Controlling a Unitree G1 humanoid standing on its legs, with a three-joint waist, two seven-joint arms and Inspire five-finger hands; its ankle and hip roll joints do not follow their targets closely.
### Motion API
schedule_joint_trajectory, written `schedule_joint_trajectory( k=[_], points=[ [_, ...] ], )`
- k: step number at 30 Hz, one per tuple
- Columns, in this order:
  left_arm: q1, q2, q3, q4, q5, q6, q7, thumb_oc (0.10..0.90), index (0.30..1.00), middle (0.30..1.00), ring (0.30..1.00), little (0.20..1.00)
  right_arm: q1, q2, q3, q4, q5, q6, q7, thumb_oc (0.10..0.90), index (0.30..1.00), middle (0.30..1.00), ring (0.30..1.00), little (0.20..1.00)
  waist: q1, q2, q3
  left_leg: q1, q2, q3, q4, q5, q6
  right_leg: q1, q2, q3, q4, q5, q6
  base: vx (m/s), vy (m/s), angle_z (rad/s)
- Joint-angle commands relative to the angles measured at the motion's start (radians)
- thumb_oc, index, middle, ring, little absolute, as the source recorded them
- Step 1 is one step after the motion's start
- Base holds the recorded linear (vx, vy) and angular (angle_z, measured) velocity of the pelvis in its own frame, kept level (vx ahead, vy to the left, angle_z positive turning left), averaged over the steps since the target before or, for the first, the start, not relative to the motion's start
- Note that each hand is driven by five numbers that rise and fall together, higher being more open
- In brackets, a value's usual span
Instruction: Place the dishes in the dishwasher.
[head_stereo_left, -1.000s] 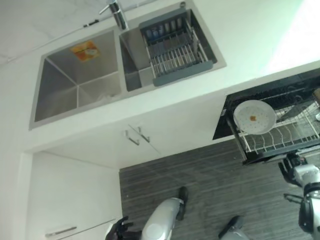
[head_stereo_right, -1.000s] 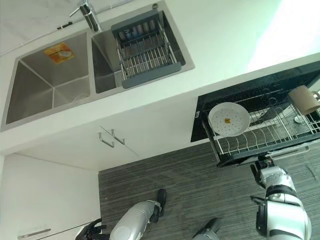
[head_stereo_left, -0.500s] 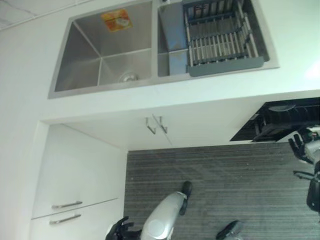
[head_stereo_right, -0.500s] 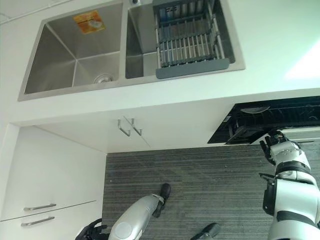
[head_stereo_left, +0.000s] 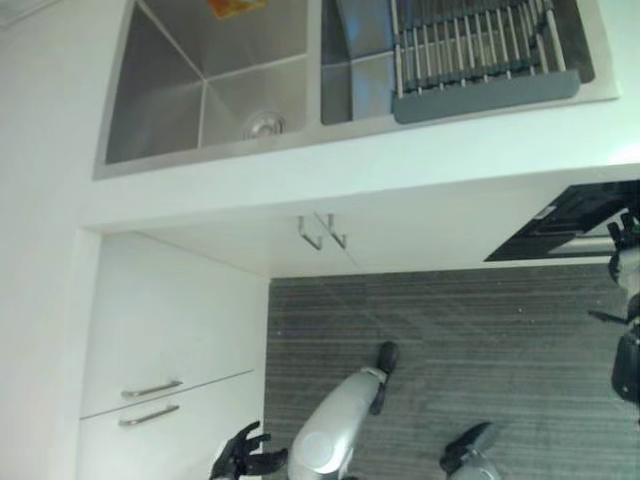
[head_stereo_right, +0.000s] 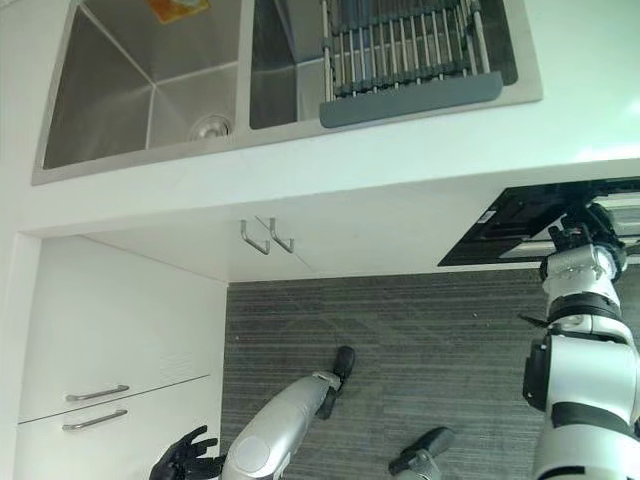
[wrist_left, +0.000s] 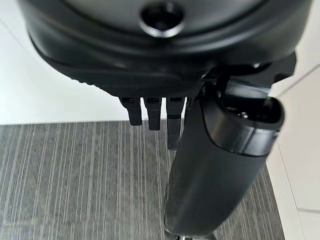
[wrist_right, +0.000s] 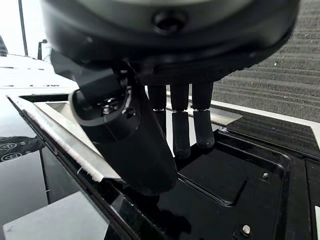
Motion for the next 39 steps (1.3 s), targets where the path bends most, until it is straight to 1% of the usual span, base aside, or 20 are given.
schedule_joint_trajectory(
  k=[1, 2, 3, 4, 5, 6, 7, 8, 9, 10, 11, 14, 16, 21, 23, 25, 27, 31, 32, 39],
  points=[
    [0.066, 0.114, -0.008, -0.012, -0.019, -0.044, 0.005, 0.8, 0.9, 0.9, 0.9, 0.9, -0.065, 0.038, 0.066, -0.385, -0.11, -0.106, 0.264, 0.408, 0.312, 0.312, 0.312, 0.312, 0.071, -0.045, -0.091, 0.065, 0.106, -0.03, -0.042, -0.121, -0.117, -0.07, -0.058, 0.091, 0.123, -0.049, 0.011, -0.01, -0.174, -0.18],
    [0.06, 0.119, 0.007, -0.023, -0.034, -0.053, 0.012, 0.8, 0.9, 0.9, 0.9, 0.9, 0.018, 0.076, 0.059, -0.447, -0.102, -0.073, 0.316, 0.599, 0.599, 0.599, 0.599, 0.599, 0.049, -0.069, -0.09, 0.079, 0.126, -0.022, -0.042, -0.126, -0.12, -0.065, -0.04, 0.1, 0.123, -0.05, 0.007, -0.01, -0.134, -0.18],
    [0.062, 0.121, 0.009, -0.024, -0.035, -0.056, 0.012, 0.8, 0.9, 0.9, 0.9, 0.9, 0.028, 0.081, 0.054, -0.454, -0.107, -0.067, 0.32, 0.726, 0.789, 0.789, 0.789, 0.789, 0.048, -0.071, -0.091, 0.08, 0.128, -0.021, -0.042, -0.127, -0.12, -0.065, -0.038, 0.101, 0.123, -0.05, 0.007, -0.02, -0.145, -0.19],
    [0.062, 0.124, 0.019, -0.027, -0.047, -0.061, 0.01, 0.8, 0.9, 0.9, 0.9, 0.9, 0.069, 0.098, 0.052, -0.493, -0.127, -0.044, 0.334, 0.8, 0.9, 0.9, 0.9, 0.9, 0.038, -0.08, -0.091, 0.086, 0.135, -0.016, -0.042, -0.13, -0.121, -0.064, -0.033, 0.106, 0.123, -0.049, 0.006, -0.05, -0.137, -0.25],
    [0.062, 0.126, 0.05, -0.04, -0.073, -0.077, 0.007, 0.8, 0.9, 0.9, 0.9, 0.9, 0.185, 0.146, 0.056, -0.605, -0.144, -0.016, 0.367, 0.8, 0.9, 0.9, 0.9, 0.9, 0.011, -0.103, -0.092, 0.099, 0.154, -0.001, -0.042, -0.135, -0.121, -0.063, -0.016, 0.119, 0.123, -0.05, 0.003, -0.16, -0.119, -0.31],
    [0.063, 0.127, 0.056, -0.047, -0.077, -0.08, 0.006, 0.8, 0.9, 0.9, 0.9, 0.9, 0.211, 0.155, 0.053, -0.629, -0.141, -0.01, 0.373, 0.8, 0.9, 0.9, 0.9, 0.9, 0.005, -0.104, -0.088, 0.09, 0.157, 0.007, -0.042, -0.111, -0.114, -0.073, -0.018, 0.105, 0.123, -0.026, -0.013, -0.18, -0.15, -0.65],
    [0.063, 0.124, 0.076, -0.059, -0.091, -0.087, 0.009, 0.8, 0.9, 0.9, 0.9, 0.9, 0.315, 0.204, 0.047, -0.732, -0.14, -0.006, 0.382, 0.8, 0.9, 0.9, 0.9, 0.9, -0.021, -0.12, -0.093, 0.097, 0.168, 0.017, -0.042, -0.113, -0.113, -0.074, -0.004, 0.119, 0.123, -0.027, -0.016, -0.19, -0.22, -0.47],
    [0.066, 0.119, 0.112, -0.076, -0.112, -0.105, 0.018, 0.8, 0.9, 0.9, 0.9, 0.9, 0.495, 0.302, 0.04, -0.897, -0.185, -0.031, 0.395, 0.8, 0.9, 0.9, 0.9, 0.9, -0.069, -0.151, -0.105, 0.115, 0.192, 0.042, -0.042, -0.122, -0.113, -0.074, 0.021, 0.145, 0.123, -0.029, -0.019, -0.09, -0.242, -0.28],
    [0.069, 0.12, 0.116, -0.078, -0.113, -0.107, 0.017, 0.8, 0.9, 0.9, 0.9, 0.9, 0.508, 0.308, 0.04, -0.909, -0.193, -0.032, 0.394, 0.8, 0.9, 0.9, 0.9, 0.9, -0.071, -0.154, -0.107, 0.117, 0.194, 0.045, -0.042, -0.123, -0.113, -0.075, 0.023, 0.148, 0.123, -0.03, -0.02, -0.11, -0.274, 0.09],
    [0.074, 0.114, 0.144, -0.105, -0.115, -0.096, 0.027, 0.8, 0.9, 0.9, 0.9, 0.9, 0.628, 0.366, 0.044, -0.995, -0.286, -0.067, 0.396, 0.8, 0.9, 0.9, 0.9, 0.9, -0.103, -0.17, -0.121, 0.13, 0.21, 0.065, -0.042, -0.129, -0.112, -0.076, 0.04, 0.166, 0.123, -0.037, -0.021, -0.1, -0.199, -0.59],
    [0.088, 0.098, 0.162, -0.136, -0.115, -0.085, 0.038, 0.8, 0.9, 0.9, 0.9, 0.9, 0.75, 0.4, 0.06, -1.055, -0.363, -0.091, 0.437, 0.8, 0.9, 0.9, 0.9, 0.9, -0.133, -0.183, -0.141, 0.146, 0.225, 0.084, -0.042, -0.132, -0.112, -0.076, 0.057, 0.185, 0.123, -0.048, -0.022, -0.11, -0.23, -0.97],
    [0.095, 0.086, 0.182, -0.162, -0.11, -0.071, 0.033, 0.8, 0.9, 0.9, 0.9, 0.9, 0.852, 0.451, 0.078, -1.055, -0.43, -0.103, 0.478, 0.8, 0.9, 0.9, 0.9, 0.9, -0.164, -0.194, -0.167, 0.169, 0.242, 0.106, -0.042, -0.136, -0.115, -0.069, 0.077, 0.204, 0.123, -0.061, -0.024, -0.07, -0.129, -0.66],
    [0.098, 0.078, 0.19, -0.167, -0.103, -0.068, 0.031, 0.8, 0.9, 0.9, 0.9, 0.9, 0.905, 0.477, 0.097, -1.037, -0.438, -0.1, 0.503, 0.8, 0.9, 0.9, 0.9, 0.9, -0.182, -0.2, -0.185, 0.188, 0.253, 0.124, -0.042, -0.139, -0.117, -0.06, 0.086, 0.21, 0.123, -0.07, -0.023, -0.06, -0.095, -0.29],
    [0.096, 0.064, 0.188, -0.168, -0.091, -0.059, 0.034, 0.8, 0.9, 0.9, 0.9, 0.9, 0.97, 0.501, 0.119, -0.953, -0.508, -0.125, 0.48, 0.8, 0.9, 0.9, 0.9, 0.9, -0.212, -0.2, -0.22, 0.231, 0.271, 0.149, -0.042, -0.143, -0.122, -0.038, 0.101, 0.223, 0.123, -0.094, -0.025, -0.05, -0.056, -0.21],
    [0.09, 0.059, 0.19, -0.16, -0.089, -0.046, 0.033, 0.8, 0.9, 0.9, 0.9, 0.9, 0.999, 0.51, 0.115, -0.901, -0.506, -0.126, 0.478, 0.8, 0.9, 0.9, 0.9, 0.9, -0.227, -0.195, -0.237, 0.253, 0.276, 0.156, -0.042, -0.145, -0.126, -0.026, 0.11, 0.233, 0.123, -0.109, -0.027, -0.09, -0.024, -0.02],
    [0.076, 0.049, 0.188, -0.139, -0.091, -0.034, 0.041, 0.8, 0.9, 0.9, 0.9, 0.9, 1.022, 0.504, 0.129, -0.821, -0.595, -0.161, 0.448, 0.8, 0.9, 0.9, 0.9, 0.9, -0.241, -0.188, -0.253, 0.274, 0.28, 0.165, -0.042, -0.147, -0.132, -0.009, 0.116, 0.24, 0.123, -0.125, -0.033, -0.1, -0.009, -0.18],
    [0.062, 0.051, 0.188, -0.12, -0.078, -0.012, 0.046, 0.8, 0.9, 0.9, 0.9, 0.9, 1.033, 0.495, 0.122, -0.738, -0.571, -0.16, 0.442, 0.8, 0.9, 0.9, 0.9, 0.9, -0.253, -0.183, -0.264, 0.296, 0.28, 0.175, -0.042, -0.152, -0.137, 0.011, 0.121, 0.237, 0.123, -0.137, -0.041, -0.07, -0.028, -0.18],
    [0.044, 0.051, 0.174, -0.101, -0.064, 0.013, 0.056, 0.8, 0.9, 0.9, 0.9, 0.9, 1.043, 0.487, 0.115, -0.625, -0.653, -0.183, 0.422, 0.8, 0.9, 0.9, 0.9, 0.9, -0.266, -0.178, -0.276, 0.321, 0.276, 0.185, -0.042, -0.16, -0.138, 0.029, 0.126, 0.234, 0.123, -0.146, -0.048, -0.04, -0.034, -0.08],
    [0.038, 0.05, 0.167, -0.087, -0.058, 0.019, 0.061, 0.8, 0.9, 0.9, 0.9, 0.9, 1.042, 0.482, 0.115, -0.557, -0.687, -0.191, 0.417, 0.8, 0.9, 0.9, 0.9, 0.9, -0.269, -0.175, -0.28, 0.332, 0.274, 0.189, -0.042, -0.163, -0.139, 0.036, 0.128, 0.232, 0.123, -0.148, -0.05, -0.04, -0.031, -0.04],
    [0.013, 0.045, 0.163, -0.02, -0.082, 0.028, 0.045, 0.8, 0.9, 0.9, 0.9, 0.9, 1.028, 0.477, 0.115, -0.363, -0.721, -0.191, 0.442, 0.8, 0.9, 0.9, 0.9, 0.9, -0.276, -0.171, -0.292, 0.355, 0.269, 0.196, -0.042, -0.173, -0.137, 0.049, 0.137, 0.229, 0.123, -0.157, -0.06, -0.01, -0.006, 0.01]
  ],
)
